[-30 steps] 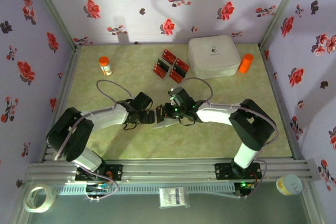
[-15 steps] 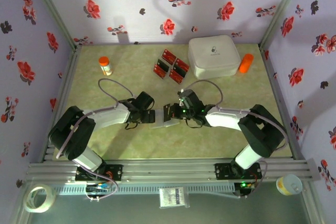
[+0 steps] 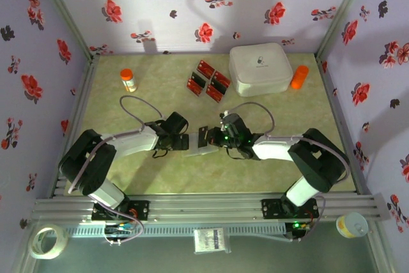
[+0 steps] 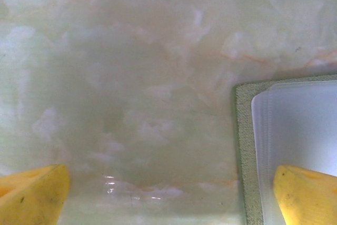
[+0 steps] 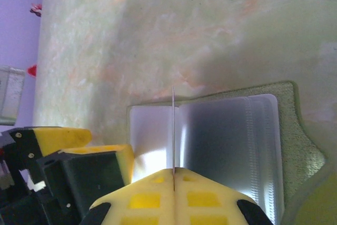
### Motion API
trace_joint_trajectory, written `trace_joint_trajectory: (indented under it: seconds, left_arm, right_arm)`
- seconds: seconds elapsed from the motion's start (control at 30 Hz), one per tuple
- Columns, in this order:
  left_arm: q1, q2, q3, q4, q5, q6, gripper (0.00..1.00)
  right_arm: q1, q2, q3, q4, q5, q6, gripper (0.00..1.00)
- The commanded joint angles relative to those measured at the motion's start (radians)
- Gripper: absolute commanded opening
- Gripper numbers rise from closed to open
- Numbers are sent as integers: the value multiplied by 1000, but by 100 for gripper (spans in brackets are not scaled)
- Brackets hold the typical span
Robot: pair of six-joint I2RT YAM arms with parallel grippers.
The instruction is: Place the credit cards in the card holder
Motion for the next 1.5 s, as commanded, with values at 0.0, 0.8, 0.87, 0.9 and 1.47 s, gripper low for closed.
trace_joint_trajectory:
  seconds: [0.0, 0.8, 0.87, 0.9, 1.47]
  left_arm:
    - [-13, -25, 4, -73, -26, -22, 100]
    - [-46, 0, 47, -51, 20, -50, 100]
    - [-46, 5, 34, -47, 15, -51, 100]
    - [-46, 8, 29, -47, 11, -50, 100]
    - [-44, 35, 35, -89, -53, -10, 100]
  right_arm:
    - [-9, 12, -11, 64, -3, 30, 0]
    - [-16, 23, -29, 102, -25, 46, 0]
    - [-21, 5, -30, 91, -24, 41, 0]
    - [-23, -2, -29, 83, -22, 37, 0]
    - [-29, 33, -52, 159, -45, 34, 0]
